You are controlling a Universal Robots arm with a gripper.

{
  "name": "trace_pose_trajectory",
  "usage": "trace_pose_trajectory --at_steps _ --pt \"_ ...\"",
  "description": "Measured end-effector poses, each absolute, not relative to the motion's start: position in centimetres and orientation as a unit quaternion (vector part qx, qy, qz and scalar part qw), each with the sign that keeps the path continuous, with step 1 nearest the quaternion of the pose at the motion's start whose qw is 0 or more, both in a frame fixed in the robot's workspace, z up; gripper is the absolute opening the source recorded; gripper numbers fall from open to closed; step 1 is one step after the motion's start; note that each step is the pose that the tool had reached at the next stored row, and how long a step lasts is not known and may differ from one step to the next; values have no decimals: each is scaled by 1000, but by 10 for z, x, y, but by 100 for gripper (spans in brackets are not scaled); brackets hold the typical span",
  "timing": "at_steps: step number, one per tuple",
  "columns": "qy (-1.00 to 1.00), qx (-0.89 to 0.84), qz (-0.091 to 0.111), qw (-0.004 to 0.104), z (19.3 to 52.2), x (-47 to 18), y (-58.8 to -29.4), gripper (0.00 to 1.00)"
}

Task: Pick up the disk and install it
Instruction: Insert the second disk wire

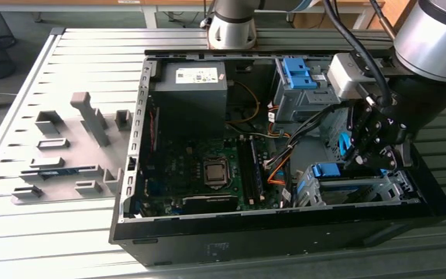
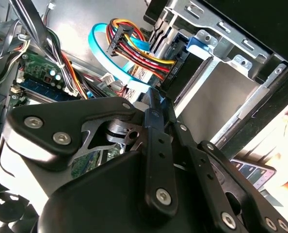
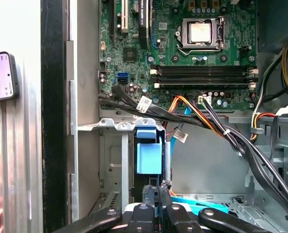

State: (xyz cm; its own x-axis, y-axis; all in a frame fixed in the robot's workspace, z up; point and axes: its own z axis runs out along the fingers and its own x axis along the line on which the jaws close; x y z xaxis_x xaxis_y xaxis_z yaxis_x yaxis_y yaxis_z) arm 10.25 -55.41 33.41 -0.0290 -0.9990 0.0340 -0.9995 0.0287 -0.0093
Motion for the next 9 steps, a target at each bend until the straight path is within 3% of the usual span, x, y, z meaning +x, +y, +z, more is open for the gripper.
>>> trace_pose_trajectory --at_steps 9 --pt "-717 697 12 6 334 103 -554 16"
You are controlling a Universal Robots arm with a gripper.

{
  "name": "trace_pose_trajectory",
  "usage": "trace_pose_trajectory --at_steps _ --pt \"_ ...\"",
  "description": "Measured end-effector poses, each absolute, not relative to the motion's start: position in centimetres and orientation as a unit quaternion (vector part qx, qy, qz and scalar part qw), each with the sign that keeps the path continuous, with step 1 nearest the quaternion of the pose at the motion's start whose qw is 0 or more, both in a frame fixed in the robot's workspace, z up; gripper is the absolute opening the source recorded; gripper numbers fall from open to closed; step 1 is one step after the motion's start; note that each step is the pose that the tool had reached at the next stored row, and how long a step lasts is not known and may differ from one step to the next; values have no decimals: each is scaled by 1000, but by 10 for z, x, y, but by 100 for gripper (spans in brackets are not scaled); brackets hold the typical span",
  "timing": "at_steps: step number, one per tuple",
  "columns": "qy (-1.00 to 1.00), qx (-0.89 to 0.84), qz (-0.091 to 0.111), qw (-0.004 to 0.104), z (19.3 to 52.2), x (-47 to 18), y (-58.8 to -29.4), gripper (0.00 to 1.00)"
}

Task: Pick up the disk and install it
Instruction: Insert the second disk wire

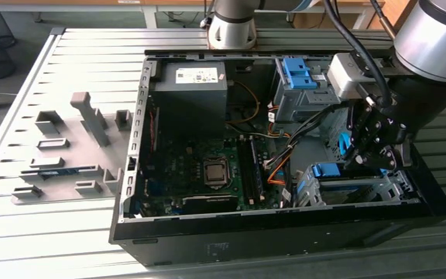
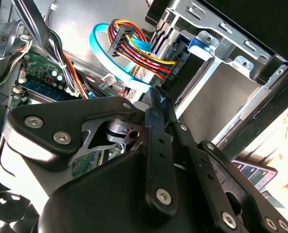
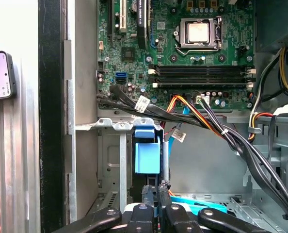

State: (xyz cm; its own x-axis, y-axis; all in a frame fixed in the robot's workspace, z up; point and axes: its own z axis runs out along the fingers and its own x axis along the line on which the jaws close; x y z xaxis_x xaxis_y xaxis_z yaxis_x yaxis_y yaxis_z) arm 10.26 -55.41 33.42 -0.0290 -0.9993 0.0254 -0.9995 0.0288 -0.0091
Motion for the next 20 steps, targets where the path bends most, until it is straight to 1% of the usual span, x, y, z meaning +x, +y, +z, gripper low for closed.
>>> trace_pose_trajectory --at_steps 20 --pt "-717 697 10 4 333 103 -555 16"
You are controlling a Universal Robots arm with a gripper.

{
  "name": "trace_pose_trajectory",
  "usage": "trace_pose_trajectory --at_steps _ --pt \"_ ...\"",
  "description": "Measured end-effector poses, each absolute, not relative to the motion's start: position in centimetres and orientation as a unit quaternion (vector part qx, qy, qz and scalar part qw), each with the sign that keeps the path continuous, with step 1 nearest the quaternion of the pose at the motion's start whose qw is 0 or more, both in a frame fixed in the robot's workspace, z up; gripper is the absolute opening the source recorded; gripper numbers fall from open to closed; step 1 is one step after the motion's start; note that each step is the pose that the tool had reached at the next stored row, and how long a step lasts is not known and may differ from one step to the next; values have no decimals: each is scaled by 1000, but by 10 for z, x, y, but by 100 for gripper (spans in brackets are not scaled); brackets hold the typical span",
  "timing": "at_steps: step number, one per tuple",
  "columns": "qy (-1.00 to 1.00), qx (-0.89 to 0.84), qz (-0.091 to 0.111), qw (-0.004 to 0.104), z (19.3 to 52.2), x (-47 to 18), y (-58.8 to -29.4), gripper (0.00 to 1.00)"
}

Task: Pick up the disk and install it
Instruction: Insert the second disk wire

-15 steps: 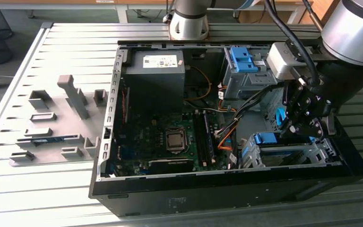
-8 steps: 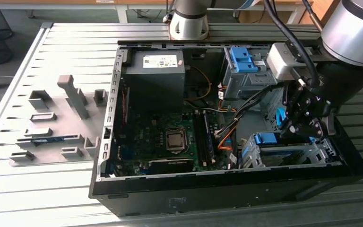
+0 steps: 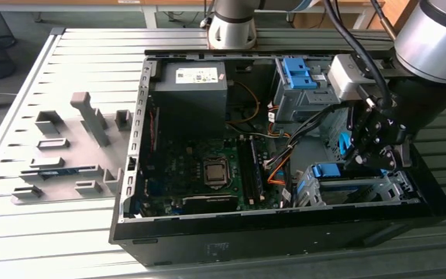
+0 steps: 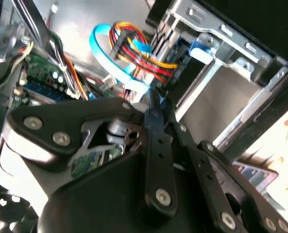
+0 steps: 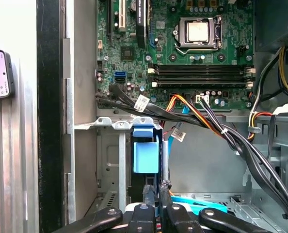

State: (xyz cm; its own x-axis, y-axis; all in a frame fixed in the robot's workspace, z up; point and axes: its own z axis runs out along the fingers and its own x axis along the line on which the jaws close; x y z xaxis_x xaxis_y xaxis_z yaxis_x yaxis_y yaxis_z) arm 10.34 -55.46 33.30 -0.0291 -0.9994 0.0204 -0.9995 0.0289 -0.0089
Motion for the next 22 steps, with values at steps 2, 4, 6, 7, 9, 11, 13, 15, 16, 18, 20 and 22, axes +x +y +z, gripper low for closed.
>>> trace_pose_trajectory --at_steps 2,4,6,7,9,11,13,15,16,18,20,22 --pt "-717 697 11 4 333 103 -555 16" --pt "-717 697 11 4 333 104 -555 16" --pt "-717 697 10 4 326 104 -558 16" --pt "-717 697 11 4 326 104 -558 17" --pt "-717 697 10 3 328 104 -558 23" --pt "-717 697 8 2 333 104 -558 23" --pt "-717 697 8 2 338 104 -558 23" --pt "-717 697 8 2 343 104 -558 23" --pt "-717 697 8 2 345 104 -558 23" --pt "-717 697 8 2 350 104 -558 23" --pt "-717 697 7 2 352 104 -558 23" --pt "-717 697 7 2 352 104 -558 23"
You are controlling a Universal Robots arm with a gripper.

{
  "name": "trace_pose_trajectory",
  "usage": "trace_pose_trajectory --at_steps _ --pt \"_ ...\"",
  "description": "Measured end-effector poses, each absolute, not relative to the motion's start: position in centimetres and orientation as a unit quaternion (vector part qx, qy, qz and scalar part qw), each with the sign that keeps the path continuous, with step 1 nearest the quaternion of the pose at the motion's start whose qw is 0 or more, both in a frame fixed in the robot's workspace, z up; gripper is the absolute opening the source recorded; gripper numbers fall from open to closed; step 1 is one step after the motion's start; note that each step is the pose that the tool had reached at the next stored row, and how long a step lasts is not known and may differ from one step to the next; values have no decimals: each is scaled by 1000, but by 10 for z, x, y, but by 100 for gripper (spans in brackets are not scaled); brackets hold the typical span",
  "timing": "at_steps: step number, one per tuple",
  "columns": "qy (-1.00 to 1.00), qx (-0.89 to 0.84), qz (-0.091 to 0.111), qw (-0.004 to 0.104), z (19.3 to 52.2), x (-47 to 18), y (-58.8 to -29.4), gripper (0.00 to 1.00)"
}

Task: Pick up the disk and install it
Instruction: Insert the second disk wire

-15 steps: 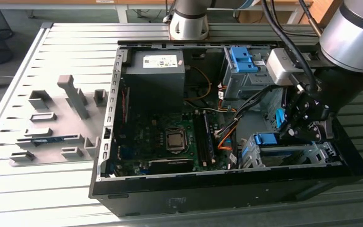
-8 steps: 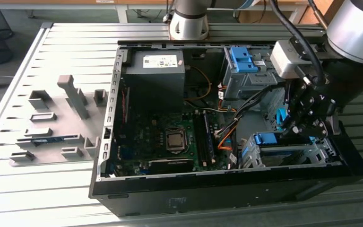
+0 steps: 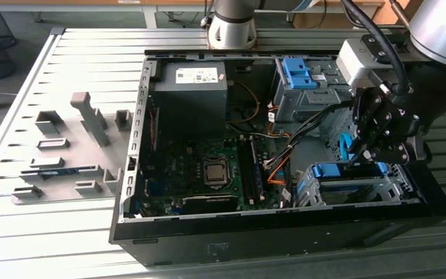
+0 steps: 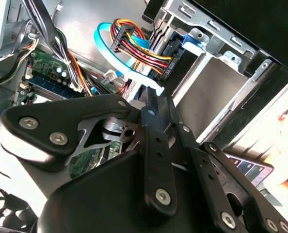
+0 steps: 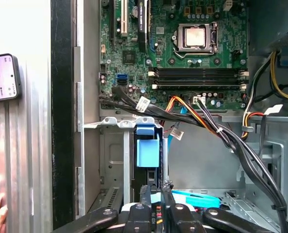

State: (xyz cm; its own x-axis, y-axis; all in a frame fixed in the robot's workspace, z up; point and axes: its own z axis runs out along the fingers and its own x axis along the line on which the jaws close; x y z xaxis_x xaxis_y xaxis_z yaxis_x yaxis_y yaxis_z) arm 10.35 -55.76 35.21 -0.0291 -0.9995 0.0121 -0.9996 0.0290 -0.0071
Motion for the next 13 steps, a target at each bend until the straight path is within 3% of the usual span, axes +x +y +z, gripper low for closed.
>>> trace_pose_trajectory --at_steps 2,4,13 --pt "-717 697 7 2 352 104 -558 22" --pt "-717 697 7 2 352 104 -558 11" --pt "-717 697 6 1 352 104 -558 11"
